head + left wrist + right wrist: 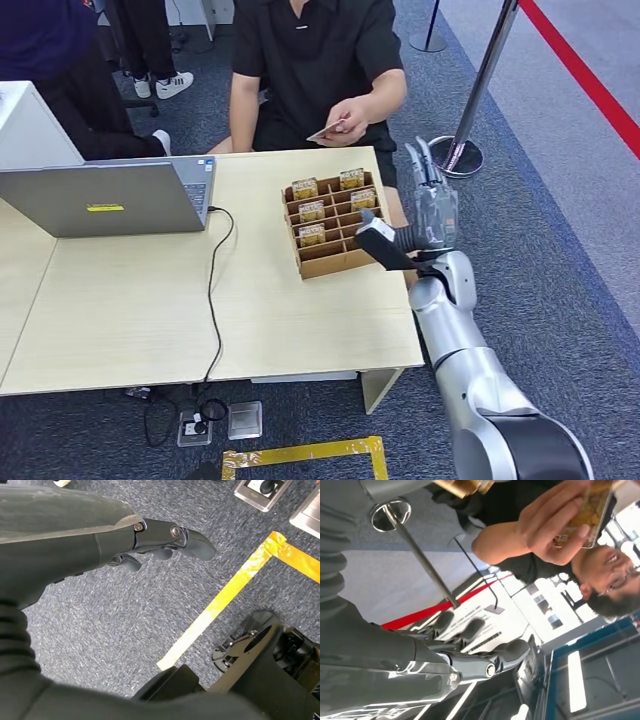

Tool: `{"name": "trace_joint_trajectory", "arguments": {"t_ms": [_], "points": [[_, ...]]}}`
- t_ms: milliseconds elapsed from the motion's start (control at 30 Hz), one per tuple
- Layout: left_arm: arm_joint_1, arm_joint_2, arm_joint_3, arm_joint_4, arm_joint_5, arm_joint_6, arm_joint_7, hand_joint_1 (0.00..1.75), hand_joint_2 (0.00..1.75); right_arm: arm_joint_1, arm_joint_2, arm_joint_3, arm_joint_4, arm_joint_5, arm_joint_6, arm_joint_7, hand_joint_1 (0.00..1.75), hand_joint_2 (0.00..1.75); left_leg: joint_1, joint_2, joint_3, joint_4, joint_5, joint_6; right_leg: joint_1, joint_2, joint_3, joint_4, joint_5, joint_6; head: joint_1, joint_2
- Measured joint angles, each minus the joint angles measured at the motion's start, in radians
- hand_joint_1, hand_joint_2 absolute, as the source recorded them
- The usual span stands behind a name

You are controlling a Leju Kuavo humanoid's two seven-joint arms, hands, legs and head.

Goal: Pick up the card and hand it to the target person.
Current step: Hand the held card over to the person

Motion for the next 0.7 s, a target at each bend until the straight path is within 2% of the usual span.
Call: {"name": "trace_joint_trajectory", "arguments": {"t_ms": [167,300,400,467,500,533,567,633,667,700], "points": [[0.012,0.001,0.003,0.0,0.023,0.01,-0.004,0.0,0.0,0.091,-0.01,-0.166,-0.097,-0.056,-0.001,-0.069,0.0,0.0,0.0,0.0,0.0,0.0,0.0,0.0,0.0,0.0,0.0,-0.001,0.0,0.0,-0.001,0.0],[0.031,0.001,0.012,0.0,0.037,0.008,-0.004,0.0,0.0,0.177,-0.051,-0.338,-0.138,-0.14,-0.002,-0.076,0.0,0.0,0.0,-0.001,-0.001,0.0,-0.001,0.001,0.0,-0.001,0.0,-0.002,-0.001,0.001,0.0,0.0],[0.048,0.002,0.02,0.0,0.043,-0.002,-0.004,0.0,0.0,0.237,-0.092,-0.484,-0.107,-0.218,-0.002,-0.073,0.0,0.0,0.0,-0.001,-0.002,0.0,-0.002,0.001,0.0,-0.001,0.0,-0.002,-0.001,0.001,0.002,0.0],[0.055,0.003,0.024,0.0,0.046,-0.01,-0.004,0.03,0.0,0.263,-0.129,-0.575,-0.022,-0.285,-0.002,-0.047,0.0,0.0,0.0,-0.001,-0.002,0.0,-0.003,0.001,0.0,-0.001,0.0,-0.002,-0.001,0.001,0.002,0.0],[0.057,0.003,0.027,0.0,0.048,-0.016,-0.005,0.07,0.0,0.274,-0.149,-0.612,0.036,-0.314,0.002,-0.014,0.0,0.0,0.0,-0.001,-0.002,0.0,-0.003,0.001,0.0,-0.001,0.0,-0.002,-0.001,0.002,0.002,0.0],[0.059,0.003,0.03,0.0,0.05,-0.023,-0.006,0.29,0.0,0.288,-0.168,-0.64,0.092,-0.335,0.011,0.03,0.0,0.0,0.0,-0.001,-0.002,0.0,-0.003,0.002,0.0,-0.001,0.0,-0.002,-0.001,0.002,0.003,0.0],[0.06,0.004,0.033,0.0,0.053,-0.031,-0.007,0.69,0.0,0.304,-0.185,-0.664,0.147,-0.349,0.028,0.082,0.05,0.0,0.0,-0.001,-0.002,0.0,-0.003,0.001,0.0,-0.001,0.0,-0.002,-0.001,0.002,0.003,0.0],[0.061,0.004,0.039,0.0,0.057,-0.047,-0.01,1.49,0.0,0.341,-0.208,-0.694,0.241,-0.364,0.081,0.184,0.87,0.0,0.0,-0.001,-0.001,-0.001,-0.003,0.001,0.0,-0.001,0.0,-0.002,-0.002,0.001,0.003,0.0],[0.06,0.005,0.042,0.0,0.059,-0.055,-0.013,1.71,0.0,0.36,-0.215,-0.705,0.283,-0.362,0.111,0.231,1.31,0.0,0.0,-0.001,-0.001,-0.001,-0.003,0.001,0.0,-0.001,0.0,-0.002,-0.002,0.001,0.002,0.0],[0.059,0.005,0.044,0.0,0.06,-0.063,-0.016,1.74,0.0,0.377,-0.218,-0.712,0.32,-0.352,0.142,0.284,1.7,0.0,0.0,-0.001,-0.001,-0.001,-0.003,0.001,0.0,-0.001,-0.001,-0.002,-0.002,0.001,0.001,0.0]]}}
